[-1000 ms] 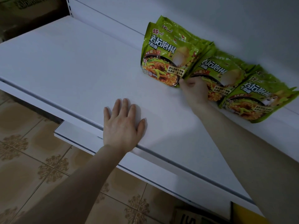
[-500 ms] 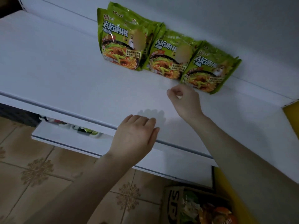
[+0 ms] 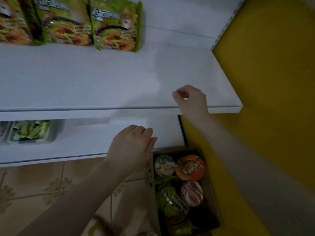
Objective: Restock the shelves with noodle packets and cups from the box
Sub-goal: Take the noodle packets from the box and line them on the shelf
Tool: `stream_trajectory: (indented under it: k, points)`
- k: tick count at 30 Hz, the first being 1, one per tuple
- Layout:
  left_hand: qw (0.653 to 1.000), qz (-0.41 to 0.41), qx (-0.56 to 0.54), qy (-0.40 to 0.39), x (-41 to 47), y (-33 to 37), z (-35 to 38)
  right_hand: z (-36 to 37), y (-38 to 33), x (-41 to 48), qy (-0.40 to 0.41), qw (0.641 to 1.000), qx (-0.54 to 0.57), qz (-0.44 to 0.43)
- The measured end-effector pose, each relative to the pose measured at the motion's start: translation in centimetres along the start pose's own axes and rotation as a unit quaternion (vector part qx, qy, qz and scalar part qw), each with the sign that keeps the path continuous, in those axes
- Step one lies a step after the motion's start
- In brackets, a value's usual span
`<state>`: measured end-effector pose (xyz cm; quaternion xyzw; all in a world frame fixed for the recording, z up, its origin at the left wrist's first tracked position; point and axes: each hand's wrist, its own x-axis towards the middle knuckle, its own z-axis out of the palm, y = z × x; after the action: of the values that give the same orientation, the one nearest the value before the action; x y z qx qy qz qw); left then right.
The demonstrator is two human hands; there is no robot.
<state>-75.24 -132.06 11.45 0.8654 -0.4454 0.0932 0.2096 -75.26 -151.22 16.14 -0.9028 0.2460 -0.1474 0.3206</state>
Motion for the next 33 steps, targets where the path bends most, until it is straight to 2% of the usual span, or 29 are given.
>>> stream_trajectory:
  k: [7, 13, 17, 21, 28, 33]
  points:
    - [0.996, 0.078, -0.019, -0.038, 0.1, 7.6, 3.7, -6.7, 8.9, -5.8, 0.037, 0.994, -0.022, 0.103]
    - [0.984, 0.137, -0.048, -0.099, -1.3, 11.5, 9.4, -8.4, 17.0, -11.6, 0.039, 0.973, -0.039, 0.222]
    - [0.971, 0.141, -0.083, -0.172, -3.4, 12.1, 14.0, -6.7, 22.6, -15.5, 0.039, 0.952, -0.031, 0.301]
    - [0.958, 0.165, -0.061, -0.226, -6.1, 11.7, 18.2, -4.0, 27.5, -19.8, 0.039, 0.931, -0.025, 0.363]
    - [0.927, 0.217, -0.027, -0.305, -11.3, 10.3, 26.3, 2.5, 34.7, -26.2, -0.002, 0.902, -0.026, 0.430]
    - [0.908, 0.224, -0.017, -0.355, -14.6, 9.5, 31.2, 6.8, 38.4, -29.6, -0.016, 0.882, -0.041, 0.470]
